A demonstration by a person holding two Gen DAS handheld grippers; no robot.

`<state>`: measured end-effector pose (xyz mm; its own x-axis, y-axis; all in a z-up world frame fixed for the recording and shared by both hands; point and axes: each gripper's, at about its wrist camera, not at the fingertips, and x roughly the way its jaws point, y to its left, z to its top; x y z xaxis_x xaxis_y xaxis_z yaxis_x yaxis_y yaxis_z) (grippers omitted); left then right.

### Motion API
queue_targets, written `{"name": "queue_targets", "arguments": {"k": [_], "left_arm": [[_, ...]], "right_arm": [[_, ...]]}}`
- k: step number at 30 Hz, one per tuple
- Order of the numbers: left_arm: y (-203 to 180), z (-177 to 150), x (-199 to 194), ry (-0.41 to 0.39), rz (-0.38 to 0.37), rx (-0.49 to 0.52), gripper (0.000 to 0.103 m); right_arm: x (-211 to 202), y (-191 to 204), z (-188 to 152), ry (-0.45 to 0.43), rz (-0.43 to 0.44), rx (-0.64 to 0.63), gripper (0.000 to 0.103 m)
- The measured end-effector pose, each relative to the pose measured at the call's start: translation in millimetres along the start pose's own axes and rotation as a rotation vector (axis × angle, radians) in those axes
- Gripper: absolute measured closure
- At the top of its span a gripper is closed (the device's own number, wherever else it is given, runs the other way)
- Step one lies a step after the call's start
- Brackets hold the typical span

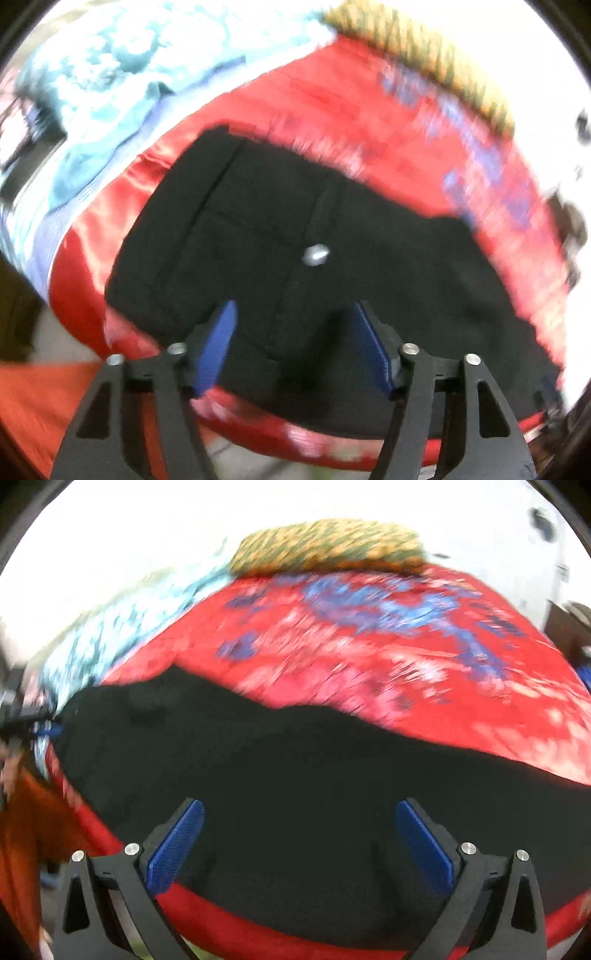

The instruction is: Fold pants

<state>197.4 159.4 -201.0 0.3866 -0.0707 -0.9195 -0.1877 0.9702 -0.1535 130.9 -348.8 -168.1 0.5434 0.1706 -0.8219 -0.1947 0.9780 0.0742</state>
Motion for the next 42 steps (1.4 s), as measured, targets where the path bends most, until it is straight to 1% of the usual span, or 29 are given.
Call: {"name": "queue_targets", "arguments": {"k": [1,2,3,4,5,7,9,10,11,12,13,15,17,19,22,23,24,25,27,28,30,31,33,34,35,36,40,41,42], "left_arm": [[-3.3,-0.2,8.2,0.012,0.078,0.071,0.045],[-4.0,-1.0,8.2,-0.004,0.118,0.090,0.045],[-3.8,-1.7,5.0,-0.010,0.170,0.067,0.043],[-2.5,-3.2,1.3,-0.017,0.196,0.049,0.043],[-0.3,-5.7,-1.6,-0.026,0.210,0.042,0.043],[4.7,-12.5,-8.8,-0.042,0.209,0.036,0.043],[-1.5,-17.0,-18.6,-0.064,0.225,0.035,0.044],[-10.1,-15.0,-22.5,-0.100,0.236,0.040,0.042],[-23.8,-16.7,-32.4,-0.145,0.226,0.057,0.040],[-37.6,-20.0,-40.6,-0.190,0.201,0.090,0.033],[-48.7,-24.6,-46.9,-0.220,0.176,0.125,0.027],[-79.7,-33.8,-52.3,-0.258,0.096,0.218,0.022],[-110.6,-43.7,-45.8,-0.241,0.030,0.309,0.020],[-133.2,-54.5,-30.0,-0.200,-0.007,0.381,0.020],[-148.4,-71.0,3.0,-0.091,-0.004,0.448,0.020],[-146.2,-75.8,15.3,-0.039,0.011,0.454,0.021],[-143.9,-78.5,19.2,-0.028,0.020,0.454,0.020],[-141.5,-81.1,15.9,-0.045,0.017,0.451,0.018],[-139.5,-80.3,13.5,-0.017,0.028,0.449,0.016],[-136.9,-77.6,10.9,-0.012,0.019,0.436,0.016],[-129.8,-71.4,-1.0,-0.033,-0.013,0.376,0.016],[-125.1,-66.4,-6.5,-0.049,-0.042,0.340,0.016],[-119.8,-55.1,-14.4,-0.071,-0.083,0.292,0.016],[-121.3,-49.4,-16.2,-0.081,-0.100,0.277,0.016],[-124.5,-43.8,-16.5,-0.086,-0.116,0.272,0.016],[-130.7,-39.1,-14.6,-0.082,-0.132,0.273,0.016],[-167.6,-5.7,2.5,-0.010,-0.224,0.343,0.016],[-181.4,2.4,12.4,0.019,-0.227,0.365,0.016],[-192.8,10.3,23.4,0.039,-0.215,0.376,0.016]], "right_arm": [[8.5,7.0,-3.2,0.035,-0.003,-0.027,0.000],[18.5,13.8,-7.6,0.081,-0.001,-0.057,0.001],[25.8,17.7,-11.4,0.125,-0.011,-0.078,0.000],[32.6,21.8,-16.4,0.173,-0.039,-0.103,0.000],[31.6,25.5,-19.1,0.178,-0.058,-0.129,0.000],[23.3,30.4,-19.3,0.166,-0.068,-0.145,0.001],[9.4,38.0,-14.9,0.111,-0.071,-0.151,0.001],[2.7,41.2,-9.2,0.075,-0.056,-0.158,0.001],[-1.1,48.2,-5.5,0.045,-0.043,-0.170,0.000],[-3.2,56.7,-0.7,0.016,-0.031,-0.185,0.001],[-3.2,61.4,1.1,0.004,-0.021,-0.190,0.001],[4.3,73.1,5.3,0.007,0.011,-0.197,0.001],[9.6,77.0,2.8,0.023,0.025,-0.195,0.001],[14.1,76.2,-0.2,0.041,0.025,-0.190,0.001],[22.0,64.6,-7.6,0.094,0.014,-0.148,0.001],[20.3,59.9,-9.6,0.092,0.006,-0.134,0.001],[15.3,54.2,-10.1,0.075,0.004,-0.119,0.001],[10.4,49.8,-8.5,0.059,0.002,-0.107,0.001],[0.5,38.2,-4.8,0.019,-0.011,-0.067,0.000],[0.4,33.7,-4.0,0.016,-0.015,-0.051,0.000],[8.9,21.0,-4.7,0.052,-0.028,0.007,0.000],[14.8,18.0,-6.4,0.077,-0.032,0.026,0.000],[29.4,9.4,-14.2,0.153,-0.037,0.079,0.000],[29.9,9.2,-15.9,0.148,-0.044,0.080,0.000],[28.8,10.8,-15.8,0.139,-0.053,0.069,0.000],[30.4,12.4,-15.4,0.149,-0.064,0.063,0.000],[32.0,15.8,-20.5,0.130,-0.087,0.038,0.000],[32.9,15.6,-20.8,0.123,-0.088,0.036,0.000],[34.0,15.8,-20.8,0.118,-0.089,0.031,0.000]]}}
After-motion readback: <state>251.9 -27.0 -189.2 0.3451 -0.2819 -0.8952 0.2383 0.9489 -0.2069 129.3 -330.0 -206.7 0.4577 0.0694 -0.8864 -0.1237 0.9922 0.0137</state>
